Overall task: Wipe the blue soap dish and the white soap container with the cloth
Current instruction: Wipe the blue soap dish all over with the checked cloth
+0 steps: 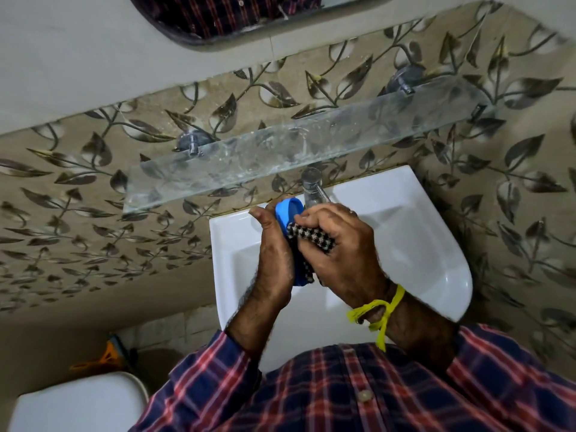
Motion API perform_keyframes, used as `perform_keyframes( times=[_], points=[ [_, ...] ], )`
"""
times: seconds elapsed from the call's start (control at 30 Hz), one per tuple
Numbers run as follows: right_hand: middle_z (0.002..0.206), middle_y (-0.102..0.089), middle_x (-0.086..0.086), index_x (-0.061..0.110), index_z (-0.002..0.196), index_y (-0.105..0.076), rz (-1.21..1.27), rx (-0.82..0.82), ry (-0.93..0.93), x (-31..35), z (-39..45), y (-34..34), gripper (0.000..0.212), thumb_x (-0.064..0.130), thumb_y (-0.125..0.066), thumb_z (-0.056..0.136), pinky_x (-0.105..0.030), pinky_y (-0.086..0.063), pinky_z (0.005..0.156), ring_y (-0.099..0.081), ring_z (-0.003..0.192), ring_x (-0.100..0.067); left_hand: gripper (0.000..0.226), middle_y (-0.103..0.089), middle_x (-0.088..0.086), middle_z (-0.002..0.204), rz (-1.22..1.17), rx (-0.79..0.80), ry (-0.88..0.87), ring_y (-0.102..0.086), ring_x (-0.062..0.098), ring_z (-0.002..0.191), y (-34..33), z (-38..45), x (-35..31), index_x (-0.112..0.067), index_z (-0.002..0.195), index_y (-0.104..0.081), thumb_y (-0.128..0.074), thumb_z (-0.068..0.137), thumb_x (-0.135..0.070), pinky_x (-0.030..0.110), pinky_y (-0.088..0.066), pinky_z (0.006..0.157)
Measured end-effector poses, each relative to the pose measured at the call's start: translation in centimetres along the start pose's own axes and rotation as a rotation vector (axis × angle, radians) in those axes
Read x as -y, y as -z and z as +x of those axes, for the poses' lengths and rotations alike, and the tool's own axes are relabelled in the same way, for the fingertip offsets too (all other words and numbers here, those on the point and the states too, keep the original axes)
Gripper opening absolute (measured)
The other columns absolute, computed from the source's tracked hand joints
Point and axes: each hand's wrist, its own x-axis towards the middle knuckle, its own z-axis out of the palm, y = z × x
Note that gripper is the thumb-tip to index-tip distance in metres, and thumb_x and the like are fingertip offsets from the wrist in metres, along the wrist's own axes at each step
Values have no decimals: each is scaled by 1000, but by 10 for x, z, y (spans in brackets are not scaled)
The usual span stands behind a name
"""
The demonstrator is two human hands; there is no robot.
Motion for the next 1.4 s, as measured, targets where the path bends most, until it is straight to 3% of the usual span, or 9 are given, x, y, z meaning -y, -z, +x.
perform_keyframes(
  times=[0.2, 0.4, 0.6, 0.7, 0.93, 1.03, 1.17, 1.3, 1.4],
  points=[
    [88, -70, -4, 6, 87, -69, -59, -24, -110, -11, 22, -1, 14, 4, -72, 73, -43, -53, 79, -65, 86, -26, 70, -74, -22, 90, 103, 52, -162, -67, -9, 85, -6, -7, 3, -26, 110, -62, -17, 86, -74, 8, -50, 71],
    [89, -67, -1, 10, 89, -66, -196, -28, -74, -14, 21, -9, 13, 17, -64, 78, -39, -51, 76, -62, 85, -27, 68, -69, 10, 107, 120, 5, -246, -66, 26, 100, -3, -4, 6, -23, 107, -64, -37, 87, -81, 44, -55, 91],
    [88, -64, -5, 10, 85, -61, -217, 13, -215, -25, 19, -9, 11, 10, -66, 75, -42, -52, 72, -60, 86, -30, 41, -69, -15, 90, 137, -42, -315, -65, 4, 84, 0, -1, 2, -25, 107, -64, -44, 95, -58, 26, -56, 74],
    [89, -64, -1, 15, 84, -60, -239, 62, -216, -25, 16, -10, 12, 12, -67, 74, -39, -52, 68, -60, 87, -28, 35, -70, -15, 93, 119, -61, -301, -66, 5, 87, 0, -3, 3, -28, 107, -65, -46, 94, -56, 30, -56, 77],
    [76, -64, 7, 20, 75, -58, -181, 247, -350, -30, -1, -4, 14, 20, -72, 73, -36, -52, 65, -60, 74, -16, 35, -65, -33, 105, 183, -105, -437, -64, -7, 95, 3, -2, -8, -31, 120, -55, -54, 90, -50, 9, -47, 78],
    [66, -62, 18, 26, 73, -63, -46, 39, -467, -31, 5, 8, 17, 17, -78, 73, -25, -51, 69, -58, 67, 4, 57, -67, -19, 110, 279, -68, -408, -65, 2, 102, 9, -2, -10, -28, 129, -55, -74, 79, -49, 9, -49, 75],
    [96, -72, 8, 11, 102, -71, 58, -168, -259, -20, 20, 22, 27, -1, -72, 79, -30, -54, 88, -66, 93, -2, 26, -72, -14, 93, 509, -54, -402, -67, 0, 84, 15, -3, -4, -23, 110, -69, -79, 86, -25, 10, -47, 70],
    [125, -67, -8, 5, 116, -70, -155, 128, 333, -5, 15, 16, 32, -6, -60, 87, -31, -45, 98, -58, 103, -26, 20, -56, -15, 55, 679, -132, -396, -55, 0, 53, 16, -7, -1, -30, 67, -57, -68, 82, -22, 8, -35, 49],
    [128, -64, -13, -1, 116, -69, -227, 242, 472, -8, 5, 9, 30, -7, -54, 91, -34, -46, 96, -60, 101, -34, 5, -60, -12, 63, 715, -145, -403, -65, 17, 63, 23, -8, 0, -10, 78, -70, -65, 77, -7, 18, -40, 53]
  ],
)
